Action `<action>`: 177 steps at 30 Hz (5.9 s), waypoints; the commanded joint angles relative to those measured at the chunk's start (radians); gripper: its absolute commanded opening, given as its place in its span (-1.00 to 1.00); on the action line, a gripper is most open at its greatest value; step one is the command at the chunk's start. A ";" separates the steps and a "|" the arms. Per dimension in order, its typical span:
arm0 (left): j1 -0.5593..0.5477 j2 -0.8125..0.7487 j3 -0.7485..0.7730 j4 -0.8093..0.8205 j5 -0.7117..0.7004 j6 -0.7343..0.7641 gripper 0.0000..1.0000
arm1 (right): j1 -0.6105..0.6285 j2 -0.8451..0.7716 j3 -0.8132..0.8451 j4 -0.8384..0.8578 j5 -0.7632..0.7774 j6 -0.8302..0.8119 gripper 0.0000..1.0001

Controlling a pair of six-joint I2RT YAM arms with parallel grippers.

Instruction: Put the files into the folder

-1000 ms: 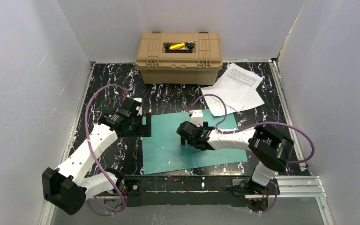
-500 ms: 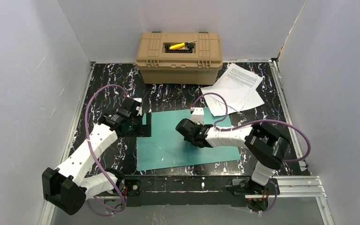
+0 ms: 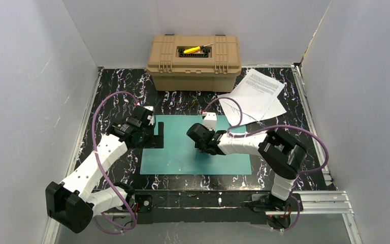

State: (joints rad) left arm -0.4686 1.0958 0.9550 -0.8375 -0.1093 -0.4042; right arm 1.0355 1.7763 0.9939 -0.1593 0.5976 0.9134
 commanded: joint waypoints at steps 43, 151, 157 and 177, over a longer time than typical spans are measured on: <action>-0.001 -0.025 -0.012 -0.017 -0.018 -0.009 0.82 | -0.088 -0.110 0.001 -0.174 -0.145 -0.255 0.37; -0.001 -0.011 -0.009 -0.009 0.009 0.002 0.86 | -0.992 0.018 0.038 0.235 -0.505 -0.279 0.73; -0.001 -0.007 -0.009 -0.009 0.010 0.003 0.86 | -0.993 0.028 0.024 0.237 -0.506 -0.278 0.73; -0.001 -0.001 -0.010 -0.009 0.006 0.002 0.86 | -0.992 0.105 -0.001 0.361 -0.606 -0.210 0.45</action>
State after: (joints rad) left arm -0.4686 1.0927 0.9539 -0.8371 -0.0952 -0.4042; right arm 0.0448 1.8389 1.0054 0.1768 0.0418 0.6750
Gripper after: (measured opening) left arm 0.929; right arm 0.762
